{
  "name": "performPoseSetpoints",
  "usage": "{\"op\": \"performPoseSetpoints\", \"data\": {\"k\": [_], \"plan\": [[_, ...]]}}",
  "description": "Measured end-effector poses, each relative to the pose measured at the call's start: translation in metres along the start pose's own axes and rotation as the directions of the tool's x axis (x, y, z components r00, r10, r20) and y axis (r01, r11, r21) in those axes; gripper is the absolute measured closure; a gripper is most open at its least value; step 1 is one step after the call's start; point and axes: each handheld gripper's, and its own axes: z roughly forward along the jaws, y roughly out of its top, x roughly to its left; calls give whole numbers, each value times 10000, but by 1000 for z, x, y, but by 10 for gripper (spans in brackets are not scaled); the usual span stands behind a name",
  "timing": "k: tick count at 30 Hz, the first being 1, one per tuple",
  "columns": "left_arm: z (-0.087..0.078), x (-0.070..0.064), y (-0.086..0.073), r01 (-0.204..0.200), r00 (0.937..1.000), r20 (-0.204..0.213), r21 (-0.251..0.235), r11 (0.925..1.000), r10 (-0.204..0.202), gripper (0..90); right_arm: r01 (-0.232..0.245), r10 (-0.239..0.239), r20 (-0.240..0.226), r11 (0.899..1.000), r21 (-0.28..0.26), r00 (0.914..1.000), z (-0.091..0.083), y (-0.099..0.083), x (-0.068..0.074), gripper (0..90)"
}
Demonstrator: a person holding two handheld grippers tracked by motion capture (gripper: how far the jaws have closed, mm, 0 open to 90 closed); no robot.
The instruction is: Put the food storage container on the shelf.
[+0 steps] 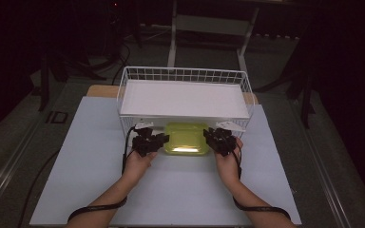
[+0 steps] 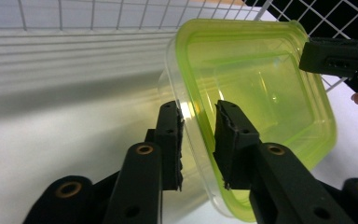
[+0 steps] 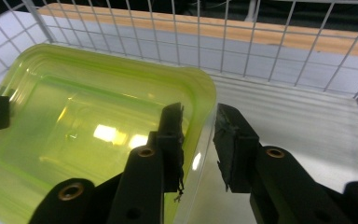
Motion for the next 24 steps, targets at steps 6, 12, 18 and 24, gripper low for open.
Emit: {"op": "performPoseSetpoints", "data": {"k": [6,12,18,24], "plan": [[7,2,-2,185,9998,99,27,9998,-185,613,574,-573,324,9984,-6,9978,9,-8,0,674],[9,3,-1,252,9997,-6,42,9997,-252,532,571,-570,426,9984,-6,9975,12,-7,2,608],[1,1,1,74,10000,-47,-246,9997,-75,481,743,-739,217,9971,-167,9970,4,-6,5,568],[-13,-2,-2,3,10000,94,-376,9993,1,456,688,-690,-110,9975,-183,9976,-13,-6,12,563]]}}
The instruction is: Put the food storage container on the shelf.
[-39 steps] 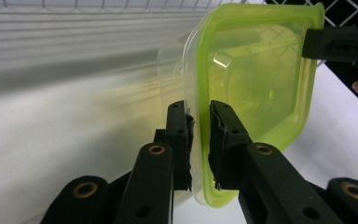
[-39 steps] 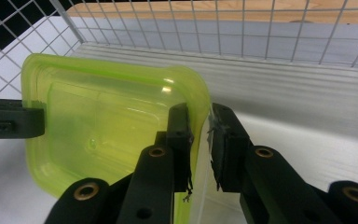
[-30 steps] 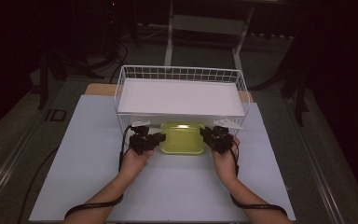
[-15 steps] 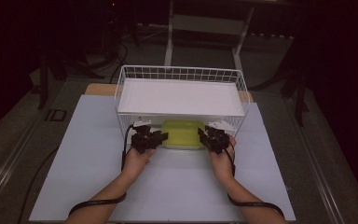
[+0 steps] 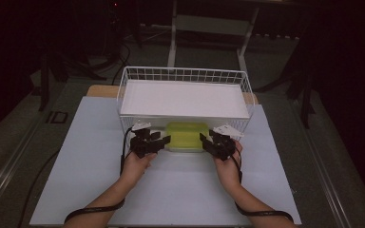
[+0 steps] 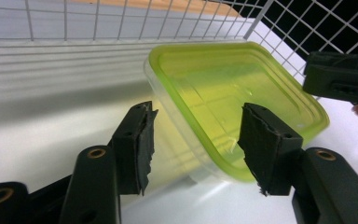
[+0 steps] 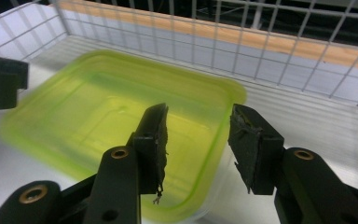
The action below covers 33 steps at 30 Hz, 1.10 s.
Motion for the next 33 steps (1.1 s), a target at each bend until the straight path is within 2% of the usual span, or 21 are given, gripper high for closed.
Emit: {"op": "performPoseSetpoints", "data": {"k": [1,8,10,12,14,15,16,17,18,20,25,29,31,33], "plan": [[-2,-1,0,-41,10000,28,-47,10000,41,455,145,-146,-75,9999,-38,9999,-4,1,3,563],[-23,-10,-1,-439,9988,183,-237,9988,444,455,123,-129,-649,9999,-109,9978,-23,3,14,576],[-26,-12,-3,-521,9982,273,-209,9984,527,440,101,-108,-903,9999,-83,9959,-29,2,19,614],[-30,-15,-6,-481,9988,43,-139,9987,482,431,210,-213,-1030,9998,-36,9945,-32,0,23,635],[-34,-16,-9,-264,9996,62,-69,9996,264,377,214,-192,-1194,9996,169,9927,-33,-2,26,710],[-36,-18,-11,-293,9996,-65,-56,9996,293,374,232,-193,-1247,9993,297,9920,-33,-3,27,724],[-38,-18,-12,-307,9995,63,-108,9995,308,355,255,-205,-1295,9990,377,9914,-33,-4,28,748],[-40,-17,-14,-368,9986,375,-152,9992,373,293,296,-233,-1335,9986,449,9908,-33,-5,29,797],[-42,-18,-15,-399,9981,460,-206,9990,408,234,319,-243,-1452,9982,505,9891,-34,-7,29,819],[-47,-19,-16,-461,9974,541,-256,9986,474,231,436,-315,-1701,9967,678,9849,-33,-9,30,879],[-57,-18,-21,-370,9956,850,-380,9986,402,168,457,-260,-1885,9939,1006,9817,-30,-15,32,897],[-63,-21,-30,-761,9931,871,-310,9966,785,115,430,-217,-1901,9931,1090,9815,-28,-19,34,898],[-66,-22,-35,-1081,9904,845,-217,9939,1095,16,450,-223,-1916,9924,1146,9812,-26,-21,36,898],[-69,-25,-41,-1204,9896,770,-197,9925,1216,11,471,-234,-1951,9919,1180,9805,-25,-22,38,898]]}}
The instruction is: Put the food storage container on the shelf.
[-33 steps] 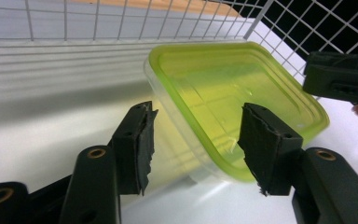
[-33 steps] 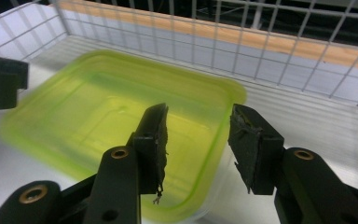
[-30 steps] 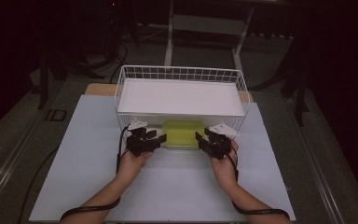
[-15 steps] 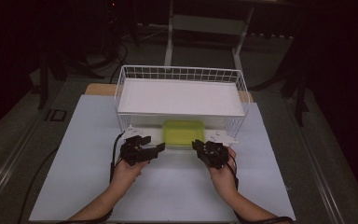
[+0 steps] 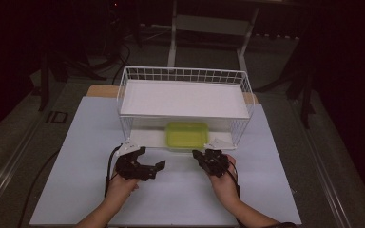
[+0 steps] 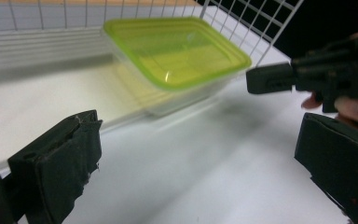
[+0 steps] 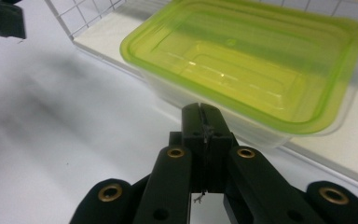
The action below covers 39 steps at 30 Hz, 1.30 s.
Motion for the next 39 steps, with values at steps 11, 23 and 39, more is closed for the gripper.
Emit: {"op": "performPoseSetpoints", "data": {"k": [11,23,39], "plan": [[-14,-9,-17,-63,9999,93,-16,10000,63,11,20,-20,74,10000,-2,10000,14,0,2,898],[-10,-12,-20,-462,9987,184,-282,9985,467,11,-243,241,444,9997,28,9987,37,11,-11,898],[-9,-10,-21,-571,9982,165,-304,9979,576,11,-620,637,675,9977,-282,9957,65,27,-18,897]]}}
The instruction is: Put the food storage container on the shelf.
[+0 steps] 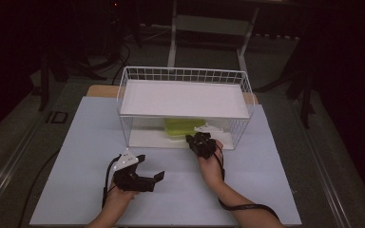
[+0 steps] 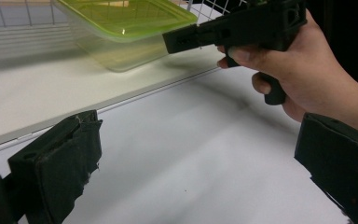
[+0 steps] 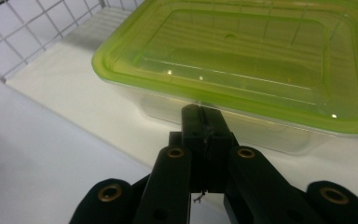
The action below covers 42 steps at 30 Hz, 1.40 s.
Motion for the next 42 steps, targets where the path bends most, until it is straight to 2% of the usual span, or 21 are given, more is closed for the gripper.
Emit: {"op": "performPoseSetpoints", "data": {"k": [4,10,18,20,23,28,32,35,38,40,42], "plan": [[0,0,-1,48,10000,77,-44,10000,-47,11,-26,28,147,9998,-184,9999,7,4,-2,896],[1,0,-2,11,10000,69,27,10000,-11,11,-160,163,121,9996,-245,9998,13,5,-3,895],[1,-1,-1,-60,10000,57,18,10000,60,11,-229,232,137,9995,-199,9996,15,6,-2,880],[0,0,-1,-55,10000,73,-3,10000,55,11,-397,398,33,9990,-201,9992,14,6,-2,871],[0,-1,-1,-72,9999,75,-54,10000,73,11,-47,47,-10,9994,-344,10000,9,6,3,858],[0,-2,0,-114,9999,63,-109,9999,114,11,263,-272,-178,9984,-508,9995,-4,5,11,836],[1,-4,0,-83,10000,50,-94,9999,84,11,296,-320,-316,9969,-730,9990,-15,4,15,761],[1,-5,1,-154,9999,66,-143,9998,155,11,529,-564,-363,9943,-921,9977,-24,3,19,696],[2,-6,1,-214,9996,162,-190,9996,217,11,494,-549,-565,9943,-941,9969,-31,1,20,586],[2,-7,1,-390,9992,81,-170,9991,391,11,414,-482,-731,9950,-909,9962,-37,0,21,489],[3,-9,1,-477,9988,140,-177,9987,479,11,503,-581,-775,9938,-989,9953,-43,-2,22,415]]}}
